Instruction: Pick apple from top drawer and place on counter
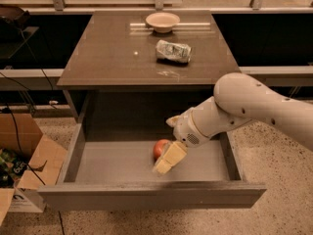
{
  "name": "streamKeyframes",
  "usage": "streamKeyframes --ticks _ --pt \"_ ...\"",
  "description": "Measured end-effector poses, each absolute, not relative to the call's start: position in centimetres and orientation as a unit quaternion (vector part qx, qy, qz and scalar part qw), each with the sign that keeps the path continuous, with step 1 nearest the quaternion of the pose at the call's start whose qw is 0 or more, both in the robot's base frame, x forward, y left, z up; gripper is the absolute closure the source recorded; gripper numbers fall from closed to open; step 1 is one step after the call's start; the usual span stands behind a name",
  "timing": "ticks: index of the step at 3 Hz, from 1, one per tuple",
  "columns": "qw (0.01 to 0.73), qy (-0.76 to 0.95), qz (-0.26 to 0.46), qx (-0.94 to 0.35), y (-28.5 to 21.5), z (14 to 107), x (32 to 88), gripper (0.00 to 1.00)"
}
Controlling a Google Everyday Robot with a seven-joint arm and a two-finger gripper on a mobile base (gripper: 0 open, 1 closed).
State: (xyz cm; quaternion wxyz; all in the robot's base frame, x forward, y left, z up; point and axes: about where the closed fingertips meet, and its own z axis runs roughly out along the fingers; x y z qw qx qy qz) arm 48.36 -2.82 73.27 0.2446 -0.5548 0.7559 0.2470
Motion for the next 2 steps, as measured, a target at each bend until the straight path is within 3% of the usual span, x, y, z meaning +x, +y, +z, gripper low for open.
streamKeyframes --ticks 2 --pt "0.248 0.782 0.265 -0.507 -2.9 66.0 52.3 0.0"
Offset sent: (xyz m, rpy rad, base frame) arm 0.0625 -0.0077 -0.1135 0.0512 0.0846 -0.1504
